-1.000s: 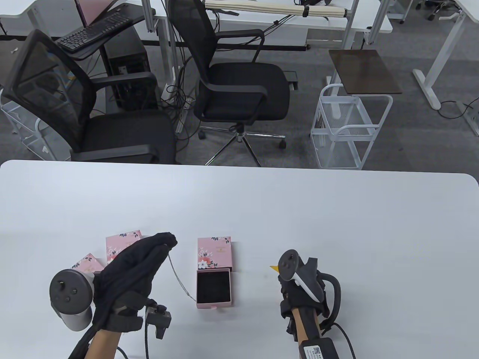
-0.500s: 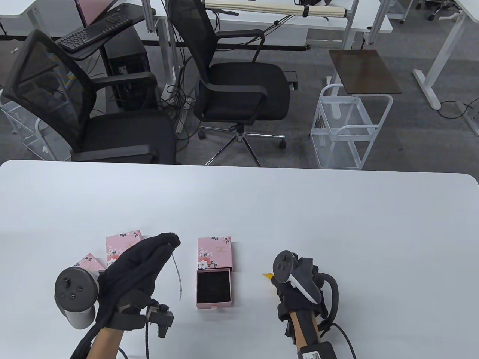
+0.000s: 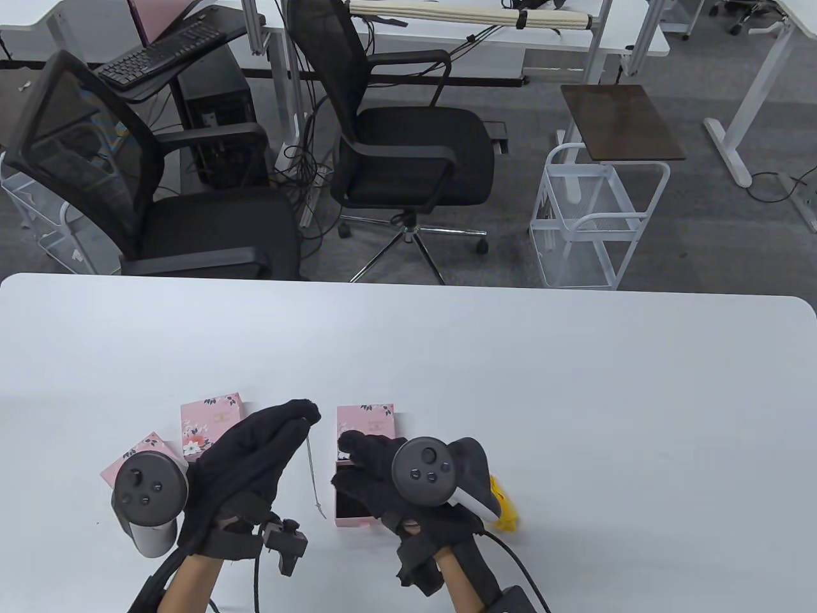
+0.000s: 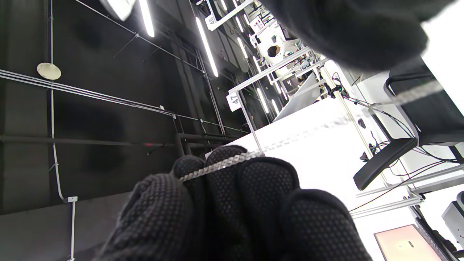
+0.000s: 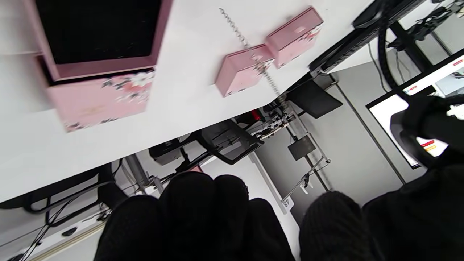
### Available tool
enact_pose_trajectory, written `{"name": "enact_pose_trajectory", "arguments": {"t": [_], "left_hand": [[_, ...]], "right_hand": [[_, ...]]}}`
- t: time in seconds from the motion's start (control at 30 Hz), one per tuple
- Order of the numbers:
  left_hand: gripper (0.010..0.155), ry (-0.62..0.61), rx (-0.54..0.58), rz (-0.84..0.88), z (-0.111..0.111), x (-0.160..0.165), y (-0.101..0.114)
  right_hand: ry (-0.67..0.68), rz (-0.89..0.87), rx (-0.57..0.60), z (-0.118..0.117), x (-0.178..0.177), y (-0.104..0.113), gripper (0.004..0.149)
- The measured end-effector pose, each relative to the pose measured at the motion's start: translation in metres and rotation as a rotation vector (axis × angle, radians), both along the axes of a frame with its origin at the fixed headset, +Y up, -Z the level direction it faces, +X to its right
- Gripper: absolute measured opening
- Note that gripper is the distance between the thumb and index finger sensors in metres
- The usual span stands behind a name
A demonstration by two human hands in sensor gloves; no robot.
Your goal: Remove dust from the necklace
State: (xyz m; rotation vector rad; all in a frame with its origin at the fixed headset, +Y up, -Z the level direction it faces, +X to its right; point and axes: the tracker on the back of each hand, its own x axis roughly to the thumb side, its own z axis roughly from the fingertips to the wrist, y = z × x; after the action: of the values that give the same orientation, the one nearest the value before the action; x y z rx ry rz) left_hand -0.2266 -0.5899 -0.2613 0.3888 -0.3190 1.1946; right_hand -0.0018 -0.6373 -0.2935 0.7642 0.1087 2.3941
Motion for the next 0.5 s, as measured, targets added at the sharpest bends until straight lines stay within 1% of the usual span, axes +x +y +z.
{"name": "enact_pose_trajectory", "arguments": {"t": [0.1, 0.13, 0.2, 0.23, 0.27, 0.37, 0.5], "left_hand": [[0.038, -0.001, -0.006, -0.001, -0.001, 0.000, -0.001], [0.038, -0.002, -0.006, -0.002, -0.001, 0.000, -0.001], [0.038, 0.001, -0.011, -0.001, -0.001, -0.001, -0.001], [0.038, 0.003, -0.013, 0.000, -0.002, -0.002, -0.001], [0.038, 0.005, -0.018, 0.003, -0.002, -0.003, -0.002], [0.038, 0.014, -0.032, 0.023, -0.005, -0.009, -0.003], [0.038, 0.023, -0.059, 0.056, -0.009, -0.017, -0.006]], "right_hand": [[0.035, -0.015, -0.025, -0.003, -0.021, -0.016, 0.064], [0.041, -0.013, -0.026, -0.004, -0.025, -0.018, 0.061], [0.025, -0.028, 0.029, -0.004, -0.033, -0.023, 0.046], [0.014, -0.025, 0.043, -0.003, -0.033, -0.023, 0.040], [0.000, -0.008, 0.067, -0.003, -0.031, -0.021, 0.037], [-0.080, 0.040, 0.128, -0.006, -0.015, -0.015, 0.036], [-0.145, 0.019, 0.084, -0.016, 0.008, -0.013, 0.036]]}}
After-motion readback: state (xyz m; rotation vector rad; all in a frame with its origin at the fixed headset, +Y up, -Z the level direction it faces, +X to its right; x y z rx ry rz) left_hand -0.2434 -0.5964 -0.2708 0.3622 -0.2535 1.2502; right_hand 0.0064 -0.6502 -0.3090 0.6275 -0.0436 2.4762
